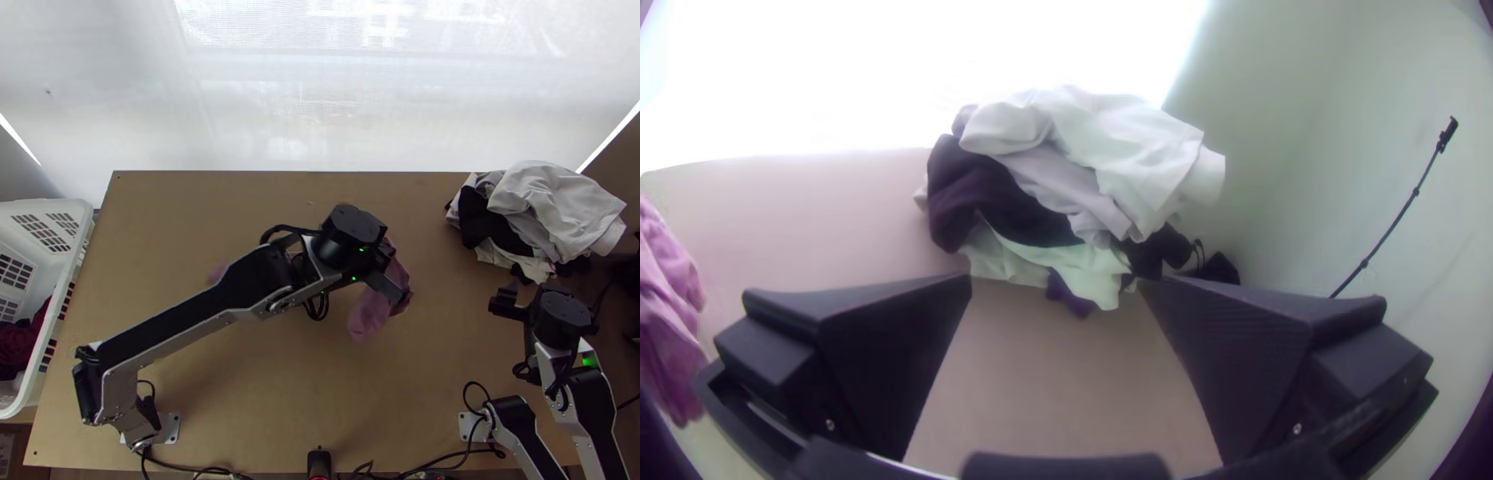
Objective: Fold the t-shirt
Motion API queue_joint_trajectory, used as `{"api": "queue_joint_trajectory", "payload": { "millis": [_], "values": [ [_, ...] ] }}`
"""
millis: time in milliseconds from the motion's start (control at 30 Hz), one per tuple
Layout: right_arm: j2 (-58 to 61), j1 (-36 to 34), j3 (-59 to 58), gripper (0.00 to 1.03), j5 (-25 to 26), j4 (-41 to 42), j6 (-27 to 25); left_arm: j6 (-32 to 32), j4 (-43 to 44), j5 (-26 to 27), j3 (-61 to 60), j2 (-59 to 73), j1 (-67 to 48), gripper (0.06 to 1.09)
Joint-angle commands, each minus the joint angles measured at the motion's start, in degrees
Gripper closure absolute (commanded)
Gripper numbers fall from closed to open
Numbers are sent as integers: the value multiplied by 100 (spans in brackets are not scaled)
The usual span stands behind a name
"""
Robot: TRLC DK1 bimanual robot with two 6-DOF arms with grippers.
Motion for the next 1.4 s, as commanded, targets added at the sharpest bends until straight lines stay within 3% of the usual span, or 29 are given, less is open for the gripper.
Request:
{"api": "queue_joint_trajectory", "payload": {
  "millis": [0, 133, 200, 267, 367, 733, 933, 1100, 1367],
  "values": [
    [200, 206, 97, 5, -6, 585, -479, 15, 52, 4, -2, 646, -563, 105],
    [208, 233, 229, 5, -94, 647, -1156, -64, 131, 4, 42, 980, -712, 105],
    [217, 312, 264, 5, -129, 647, -1358, -99, 114, 4, 112, 1103, -791, 97],
    [314, 373, 273, 5, -182, 638, -1437, -99, 105, 4, 130, 1121, -844, 75],
    [507, 435, 273, 5, -437, 629, -1419, -99, -185, 4, 182, 1112, -826, 12],
    [1834, 1006, 809, 5, -1579, 541, -1367, -38, -1415, -22, 305, 400, 132, 10],
    [2450, 1498, 1170, 5, -1650, 462, -1331, 33, -2206, -14, 305, 57, 1142, 10],
    [2661, 2078, 1090, 5, -1834, 40, -1375, 463, -3033, -14, 200, -31, 1802, 10],
    [3056, 2878, 1117, 5, -1852, -180, -1516, 551, -2268, -14, -1154, -699, 2329, 10]
  ]
}}
